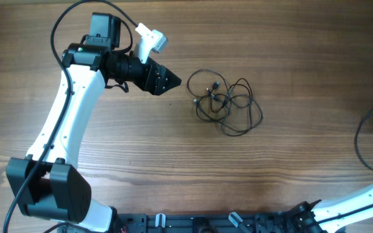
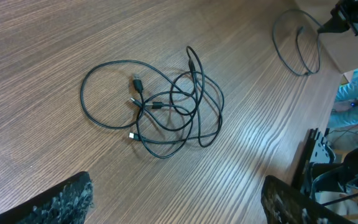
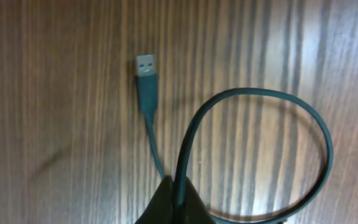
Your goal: Untangle cables
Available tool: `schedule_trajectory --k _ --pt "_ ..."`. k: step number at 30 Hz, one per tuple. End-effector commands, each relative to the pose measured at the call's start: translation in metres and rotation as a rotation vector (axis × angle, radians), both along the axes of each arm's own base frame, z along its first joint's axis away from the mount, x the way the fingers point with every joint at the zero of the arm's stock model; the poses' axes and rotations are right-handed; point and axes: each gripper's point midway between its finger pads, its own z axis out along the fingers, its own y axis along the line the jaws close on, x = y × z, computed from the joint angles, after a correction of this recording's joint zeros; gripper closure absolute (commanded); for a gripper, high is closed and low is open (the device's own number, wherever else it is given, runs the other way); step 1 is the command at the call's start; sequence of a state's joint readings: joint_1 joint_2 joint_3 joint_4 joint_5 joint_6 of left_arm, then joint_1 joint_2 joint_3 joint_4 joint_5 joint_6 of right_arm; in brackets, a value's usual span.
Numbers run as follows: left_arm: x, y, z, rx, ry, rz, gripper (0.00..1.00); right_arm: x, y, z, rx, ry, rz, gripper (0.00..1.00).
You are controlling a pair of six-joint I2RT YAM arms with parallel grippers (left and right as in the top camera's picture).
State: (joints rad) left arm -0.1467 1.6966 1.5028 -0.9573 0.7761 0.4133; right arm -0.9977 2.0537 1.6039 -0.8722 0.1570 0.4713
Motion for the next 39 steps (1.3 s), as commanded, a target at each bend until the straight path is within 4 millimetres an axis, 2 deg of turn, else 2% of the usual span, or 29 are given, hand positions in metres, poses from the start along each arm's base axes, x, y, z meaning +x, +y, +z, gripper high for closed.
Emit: schedule_trajectory --k 1,2,4,7,10,14,16,17,20,21,25,27,29,31,32,35,36,38,39 --pt "-0.001 -0.003 0.001 -0.019 0.006 -0.008 0.11 0.006 0.006 -0.003 0.027 -0.021 0.035 0.76" --pt "-0.001 -0.003 0.001 -0.018 0.006 -0.009 0.11 0.007 0.006 0.0 0.026 -0.035 0.023 0.7" --pt "-0.001 -0.003 0.001 -0.018 0.006 -0.009 0.11 0.008 0.005 0.014 -0.002 -0.06 -0.003 0.66" --pt "-0.001 -0.003 0.001 -0.018 0.006 -0.009 0.11 0.001 -0.003 0.058 -0.113 -0.084 -0.066 0.61" --pt "-0.001 -0.003 0.001 -0.018 0.006 -0.009 0.11 0.0 -0.001 0.102 -0.197 -0.16 -0.1 0.57" --pt "-0.001 -0.003 0.001 -0.018 0.004 -0.009 0.11 -0.002 0.002 0.134 -0.257 -0.206 -0.104 0.53" --pt "-0.001 -0.003 0.001 -0.018 0.005 -0.009 0.11 0.0 0.007 0.139 -0.248 -0.232 -0.096 0.52" --pt "0.0 -0.003 0.001 -0.018 0.004 -0.009 0.11 0.001 0.011 0.137 -0.232 -0.233 -0.096 0.47" --pt "0.0 -0.003 0.001 -0.016 0.001 -0.008 0.09 0.003 0.02 0.133 -0.203 -0.22 -0.092 0.44" --pt "0.001 -0.002 0.0 -0.009 -0.001 -0.005 0.09 0.004 0.023 0.133 -0.198 -0.214 -0.089 0.37" --pt "0.006 0.001 -0.001 0.012 -0.027 0.001 0.05 0.019 0.041 0.137 -0.187 -0.213 -0.032 0.36" --pt "0.006 0.001 -0.001 0.012 -0.024 0.002 0.02 0.04 0.059 0.151 -0.207 -0.238 0.045 0.35" --pt "0.007 0.001 -0.001 0.014 -0.032 0.003 0.0 0.068 0.089 0.172 -0.246 -0.273 0.175 0.35" --pt "0.011 0.002 -0.001 0.021 -0.053 0.008 0.0 0.091 0.123 0.187 -0.262 -0.293 0.305 0.34" --pt "0.016 0.006 -0.004 0.055 -0.07 0.026 0.0 0.104 0.147 0.191 -0.259 -0.295 0.39 0.34" --pt "0.027 0.025 -0.016 0.179 -0.079 0.103 0.0 0.135 0.21 0.19 -0.236 -0.274 0.636 0.33" --pt "0.03 0.033 -0.021 0.22 -0.063 0.157 0.0 0.148 0.239 0.19 -0.231 -0.273 0.738 0.33" --pt "0.037 0.05 -0.027 0.299 -0.043 0.26 0.0 0.164 0.285 0.189 -0.227 -0.269 0.905 0.33" --pt "0.04 0.055 -0.029 0.323 -0.038 0.295 0.0 0.167 0.299 0.189 -0.221 -0.272 0.94 0.33"
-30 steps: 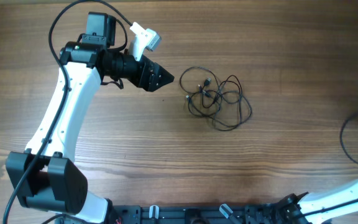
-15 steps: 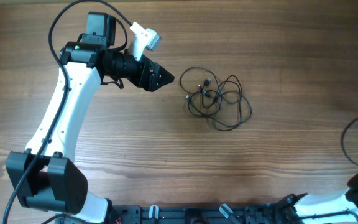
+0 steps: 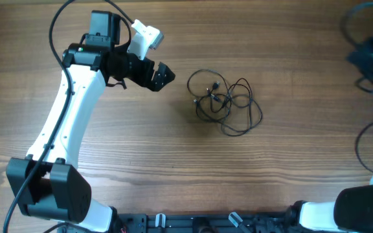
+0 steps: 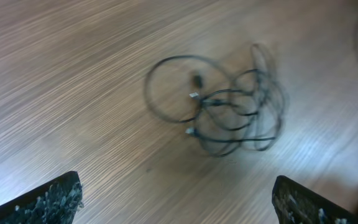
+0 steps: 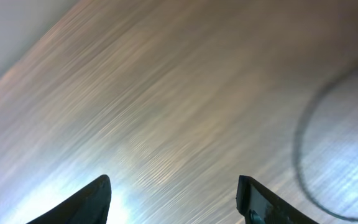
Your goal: Untangle cables
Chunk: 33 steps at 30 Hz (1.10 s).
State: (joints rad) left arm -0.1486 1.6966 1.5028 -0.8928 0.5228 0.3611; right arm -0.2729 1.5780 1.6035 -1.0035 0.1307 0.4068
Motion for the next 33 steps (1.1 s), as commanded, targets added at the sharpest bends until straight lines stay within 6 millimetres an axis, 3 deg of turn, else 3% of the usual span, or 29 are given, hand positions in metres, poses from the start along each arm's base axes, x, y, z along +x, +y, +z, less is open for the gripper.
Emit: schedule_trajectory --k 1,5,7,9,11,12,16,20,23,26,29,33 --pt "0.014 0.031 -0.011 0.134 0.017 0.192 0.0 0.011 0.058 0.006 -0.036 0.007 0.197 0.33" --pt "0.021 0.042 -0.005 0.154 0.001 0.293 0.0 0.023 0.12 -0.006 -0.005 0.019 0.312 0.34" --pt "0.024 0.049 -0.003 0.161 0.006 0.369 0.0 0.031 0.151 -0.018 -0.086 0.064 0.498 0.34" --pt "0.025 0.053 -0.003 0.162 0.013 0.413 0.0 0.034 0.172 -0.034 -0.096 0.103 0.558 0.34" --pt "0.026 0.057 -0.003 0.166 0.02 0.451 0.0 0.038 0.211 -0.064 -0.033 0.159 0.691 0.34" --pt "0.026 0.058 -0.003 0.17 0.02 0.452 0.0 0.039 0.221 -0.076 -0.016 0.182 0.698 0.34" --pt "0.025 0.057 -0.004 0.171 0.022 0.451 0.0 0.043 0.233 -0.106 0.034 0.228 0.605 0.39" --pt "0.022 0.058 -0.005 0.174 0.034 0.449 0.0 0.039 0.235 -0.126 0.084 0.276 0.504 0.52" --pt "0.021 0.057 -0.006 0.174 0.042 0.447 0.0 0.032 0.24 -0.133 0.091 0.296 0.408 0.5" --pt "0.02 0.056 -0.006 0.174 0.042 0.444 0.0 0.026 0.259 -0.14 0.097 0.3 0.369 0.46" --pt "0.019 0.056 -0.007 0.177 0.049 0.443 0.0 0.022 0.262 -0.138 0.045 0.27 0.269 0.45" --pt "0.017 0.057 -0.008 0.18 0.055 0.443 0.0 0.013 0.248 -0.136 -0.028 0.27 0.155 0.45"
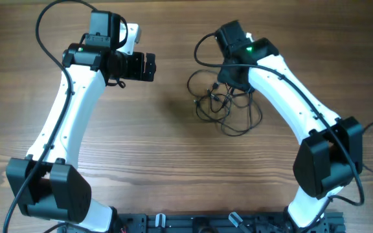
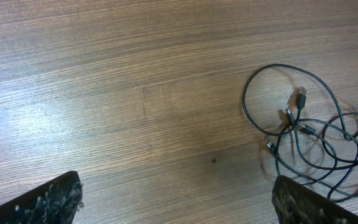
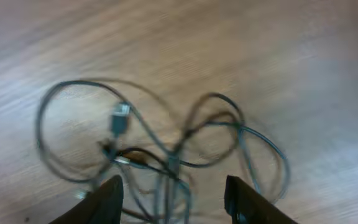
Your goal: Untangle cables
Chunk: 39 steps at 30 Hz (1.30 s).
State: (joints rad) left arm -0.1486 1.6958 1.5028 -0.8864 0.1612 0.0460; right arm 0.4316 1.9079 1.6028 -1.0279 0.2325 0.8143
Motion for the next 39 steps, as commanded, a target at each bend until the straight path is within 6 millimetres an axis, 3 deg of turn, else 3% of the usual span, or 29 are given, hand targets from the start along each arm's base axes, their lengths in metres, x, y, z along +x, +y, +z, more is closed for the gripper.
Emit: schedule_trajectory --k 1,5,8,13,20,24,28,31,34,39 --pt "-0.003 0.001 0.009 -0.004 -0.015 0.009 0.0 -0.002 -0.023 -0.009 -0.103 -0.018 -0.132 0.45" --pt "-0.004 0.001 0.009 -0.001 -0.013 0.003 0.0 -0.014 -0.026 -0.026 -0.103 0.018 -0.176 0.47" --pt "-0.004 0.001 0.008 -0.001 -0.012 0.003 0.0 -0.016 -0.015 -0.041 -0.048 0.04 -0.126 0.5" --pt "-0.004 0.001 0.008 0.0 -0.012 0.003 0.0 -0.002 -0.01 -0.037 -0.026 -0.023 -0.129 0.49" --pt "-0.002 0.001 0.009 -0.001 -0.021 -0.001 0.0 0.011 -0.022 -0.03 -0.096 -0.097 -0.138 0.46" --pt "-0.002 0.001 0.01 -0.001 -0.024 0.0 0.0 0.025 -0.015 -0.026 -0.081 -0.142 -0.084 0.43" --pt "-0.001 0.001 0.01 -0.001 -0.026 0.0 0.0 0.005 -0.009 -0.035 -0.023 -0.051 -0.12 0.43" --pt "-0.001 0.001 0.01 -0.002 -0.025 0.0 0.0 0.001 -0.002 -0.038 0.016 -0.025 -0.109 0.49" --pt "-0.002 0.001 0.009 -0.001 -0.021 0.0 0.0 -0.001 0.002 -0.039 0.042 -0.013 -0.12 0.66" --pt "-0.002 0.001 0.009 -0.001 -0.021 0.0 0.0 -0.009 0.0 -0.042 0.038 0.02 -0.126 0.71"
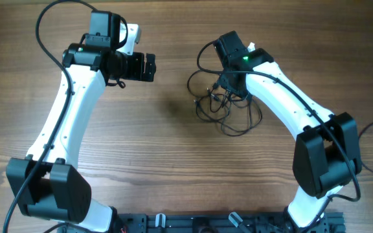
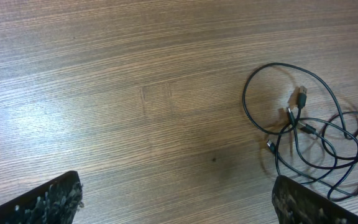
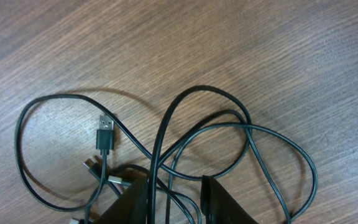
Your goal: Untangle cables
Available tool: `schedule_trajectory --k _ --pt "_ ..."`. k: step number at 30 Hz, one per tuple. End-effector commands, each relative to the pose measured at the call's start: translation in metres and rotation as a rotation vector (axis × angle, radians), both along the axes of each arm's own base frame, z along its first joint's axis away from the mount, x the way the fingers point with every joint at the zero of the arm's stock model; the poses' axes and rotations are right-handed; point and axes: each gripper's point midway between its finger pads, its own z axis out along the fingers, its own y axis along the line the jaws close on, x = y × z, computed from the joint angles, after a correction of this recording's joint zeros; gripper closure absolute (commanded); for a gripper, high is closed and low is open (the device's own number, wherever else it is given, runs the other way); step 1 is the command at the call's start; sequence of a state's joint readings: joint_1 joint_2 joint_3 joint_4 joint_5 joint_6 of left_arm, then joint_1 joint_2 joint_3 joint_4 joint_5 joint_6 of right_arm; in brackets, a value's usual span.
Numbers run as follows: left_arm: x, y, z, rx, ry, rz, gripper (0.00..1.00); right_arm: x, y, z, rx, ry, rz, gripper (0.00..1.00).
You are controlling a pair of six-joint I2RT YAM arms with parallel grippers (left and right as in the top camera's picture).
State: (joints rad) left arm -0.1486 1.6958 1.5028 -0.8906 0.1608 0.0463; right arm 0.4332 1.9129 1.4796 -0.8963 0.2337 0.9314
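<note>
A tangle of thin black cables (image 1: 226, 105) with small plugs lies at mid-table; it also shows in the left wrist view (image 2: 309, 143). My right gripper (image 1: 228, 87) is down on the tangle's upper part. In its own view the right gripper (image 3: 174, 184) stands partly open, with several strands (image 3: 185, 124) running between the fingers and one along the left finger (image 3: 135, 202). A USB plug (image 3: 104, 134) lies to the left. My left gripper (image 1: 151, 66) hovers open to the left of the tangle, with nothing between its fingers (image 2: 55, 199).
Another dark cable (image 1: 368, 152) curves along the table's right edge, apart from the tangle. Bare wooden table (image 1: 141, 142) lies between the left gripper and the tangle. The arms' bases stand at the front edge.
My right gripper has come down onto the tangle and its fingers stand closer together, with strands between them. The left arm has not moved.
At first my right gripper was off at the right edge, shut on a separate cable, while the left gripper hung open near the tangle. Then the right gripper was open at the far right. It then appeared over the tangle, and now sits low on it.
</note>
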Motion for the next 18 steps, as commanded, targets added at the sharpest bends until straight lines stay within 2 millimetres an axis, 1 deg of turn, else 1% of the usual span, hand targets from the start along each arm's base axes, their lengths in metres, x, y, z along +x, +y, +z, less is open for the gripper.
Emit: schedule_trajectory --k 1,2,3,4,5,7,8,10,11,12,13,15,16,17,18 --pt "-0.001 0.0 0.01 -0.002 -0.025 0.0 0.0 -0.008 0.0 -0.01 0.003 0.042 -0.023 0.71" --pt "-0.002 0.0 0.01 -0.002 -0.024 0.0 0.0 -0.01 -0.001 -0.011 0.002 0.05 -0.035 0.77" --pt "-0.002 0.001 0.009 -0.001 -0.021 0.0 0.0 -0.011 -0.001 -0.011 0.002 0.05 -0.034 0.88" --pt "-0.003 0.001 0.009 -0.001 -0.017 0.0 0.0 -0.01 0.0 -0.011 0.007 0.045 -0.045 0.96" --pt "-0.004 0.001 0.009 0.0 -0.015 0.0 0.0 -0.008 0.001 -0.01 0.012 0.037 -0.046 0.96" --pt "-0.005 0.001 0.008 0.0 -0.009 0.0 0.0 0.0 0.007 -0.003 0.022 0.004 0.028 0.96" --pt "-0.005 0.001 0.008 0.0 -0.006 0.0 0.0 0.001 0.007 0.003 0.017 -0.01 0.057 0.96" --pt "-0.007 0.0 0.007 -0.006 0.003 -0.004 0.0 0.001 -0.001 0.025 -0.022 -0.052 0.096 0.96" --pt "-0.008 -0.002 0.007 -0.017 0.006 -0.011 0.0 -0.002 -0.007 0.04 -0.048 -0.073 0.111 0.96" --pt "-0.009 -0.006 0.008 -0.034 0.01 -0.02 0.0 -0.007 -0.012 0.062 -0.075 -0.097 0.155 0.96" --pt "-0.01 -0.011 0.009 -0.061 0.013 -0.034 0.0 -0.02 -0.017 0.096 -0.089 -0.124 0.244 0.96" --pt "-0.016 -0.025 0.012 -0.137 0.03 -0.075 0.0 -0.044 -0.028 0.148 -0.091 -0.198 0.303 0.96" --pt "-0.019 -0.031 0.013 -0.175 0.042 -0.095 0.0 -0.051 -0.033 0.166 -0.087 -0.244 0.307 0.96" --pt "-0.023 -0.038 0.015 -0.214 0.056 -0.116 0.0 -0.062 -0.041 0.189 -0.087 -0.31 0.292 0.96" --pt "-0.03 -0.049 0.018 -0.269 0.08 -0.147 0.0 -0.074 -0.054 0.216 -0.099 -0.39 0.262 0.96"
